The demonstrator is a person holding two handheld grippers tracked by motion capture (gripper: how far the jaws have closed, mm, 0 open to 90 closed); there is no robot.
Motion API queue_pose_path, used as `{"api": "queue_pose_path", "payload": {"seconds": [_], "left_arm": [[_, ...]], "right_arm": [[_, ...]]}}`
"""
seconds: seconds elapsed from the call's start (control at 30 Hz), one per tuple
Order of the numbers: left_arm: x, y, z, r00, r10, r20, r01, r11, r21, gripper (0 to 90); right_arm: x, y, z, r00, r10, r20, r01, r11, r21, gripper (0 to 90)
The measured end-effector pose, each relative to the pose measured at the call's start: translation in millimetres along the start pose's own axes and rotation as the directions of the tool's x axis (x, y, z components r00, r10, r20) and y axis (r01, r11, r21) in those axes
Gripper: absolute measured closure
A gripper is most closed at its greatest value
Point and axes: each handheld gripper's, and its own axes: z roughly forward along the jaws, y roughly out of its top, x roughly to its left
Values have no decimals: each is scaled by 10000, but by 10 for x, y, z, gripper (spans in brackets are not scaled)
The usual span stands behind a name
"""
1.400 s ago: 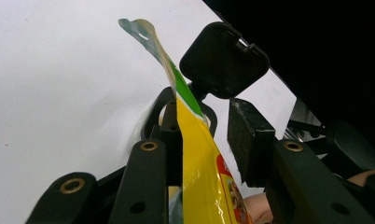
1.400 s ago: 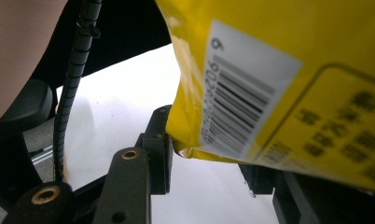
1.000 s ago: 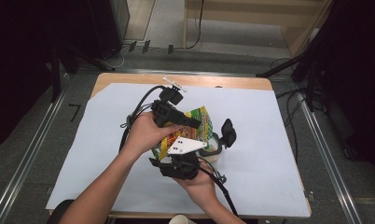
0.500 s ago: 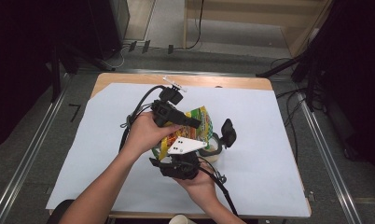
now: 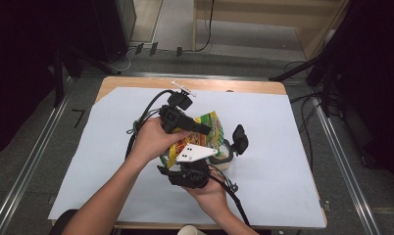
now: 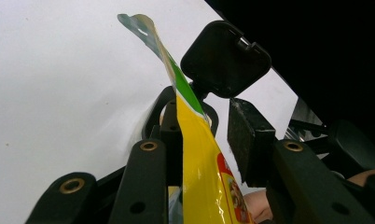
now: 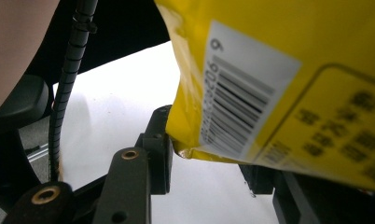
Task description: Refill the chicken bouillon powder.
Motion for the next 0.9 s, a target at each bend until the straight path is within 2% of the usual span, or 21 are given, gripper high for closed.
{"api": "queue_pose_path", "payload": {"seconds": [0.9], "left_arm": [[-21, -1, -3, 10000, -48, -66, 47, 10000, -39, 679]], "right_arm": [[-16, -7, -12, 9996, 105, -260, -110, 9998, -175, 608]]}}
